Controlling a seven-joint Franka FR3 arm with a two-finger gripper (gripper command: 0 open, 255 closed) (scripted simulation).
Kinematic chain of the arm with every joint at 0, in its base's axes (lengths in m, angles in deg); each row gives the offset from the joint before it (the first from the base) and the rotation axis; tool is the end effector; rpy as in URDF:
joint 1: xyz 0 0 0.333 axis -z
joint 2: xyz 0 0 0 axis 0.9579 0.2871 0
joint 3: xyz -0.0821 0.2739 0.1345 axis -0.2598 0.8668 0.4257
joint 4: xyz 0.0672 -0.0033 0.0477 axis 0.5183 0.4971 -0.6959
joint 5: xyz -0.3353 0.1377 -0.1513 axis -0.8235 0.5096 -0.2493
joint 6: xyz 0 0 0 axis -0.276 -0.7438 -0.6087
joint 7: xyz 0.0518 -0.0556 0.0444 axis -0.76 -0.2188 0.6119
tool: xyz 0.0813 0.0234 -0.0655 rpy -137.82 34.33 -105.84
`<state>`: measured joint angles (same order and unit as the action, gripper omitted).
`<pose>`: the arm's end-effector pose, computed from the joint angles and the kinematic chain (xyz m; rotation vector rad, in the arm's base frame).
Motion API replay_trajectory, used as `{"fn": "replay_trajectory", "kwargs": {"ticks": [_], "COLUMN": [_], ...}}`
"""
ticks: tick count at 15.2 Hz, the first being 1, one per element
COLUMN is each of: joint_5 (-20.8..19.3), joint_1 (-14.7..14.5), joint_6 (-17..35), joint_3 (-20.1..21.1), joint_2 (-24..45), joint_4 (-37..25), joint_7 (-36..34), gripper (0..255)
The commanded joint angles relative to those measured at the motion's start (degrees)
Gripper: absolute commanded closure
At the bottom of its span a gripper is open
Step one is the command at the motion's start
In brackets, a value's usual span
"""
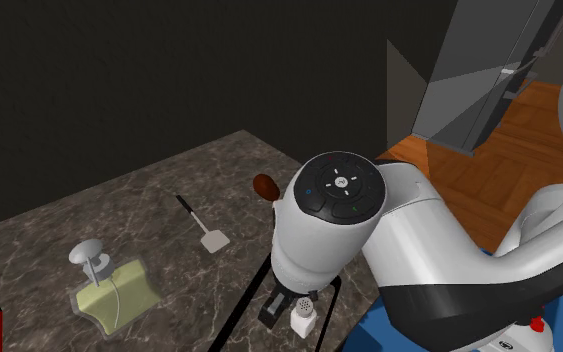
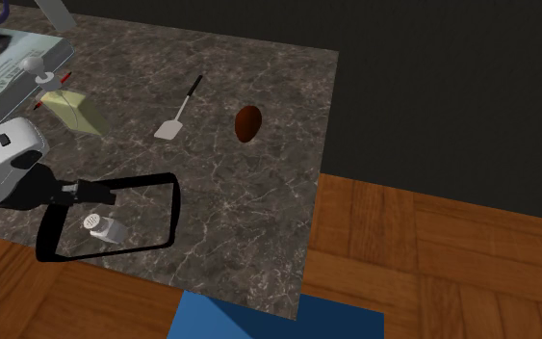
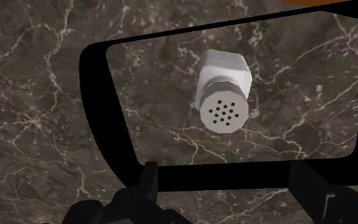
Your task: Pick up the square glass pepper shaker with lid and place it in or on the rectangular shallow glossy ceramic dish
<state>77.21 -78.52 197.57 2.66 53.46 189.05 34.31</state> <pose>0.2618 0.4245 0.3991 2.9907 0.3052 0.3692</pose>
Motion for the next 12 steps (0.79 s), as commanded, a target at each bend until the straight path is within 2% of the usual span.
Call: {"fn": "replay_trajectory", "kwargs": {"ticks": [1, 4, 12], "joint_5": [1.6, 4.9, 4.8], "joint_1": [-0.7, -2.5, -2.5], "joint_6": [-1.8, -7.1, -7.1], "joint_3": [-0.6, -2.3, -2.3], "joint_2": [-1.5, -5.0, -5.0], "joint_4": [-0.9, -3.7, -3.7], "joint_7": [1.2, 3.5, 3.5], "gripper": [0, 0, 0]}}
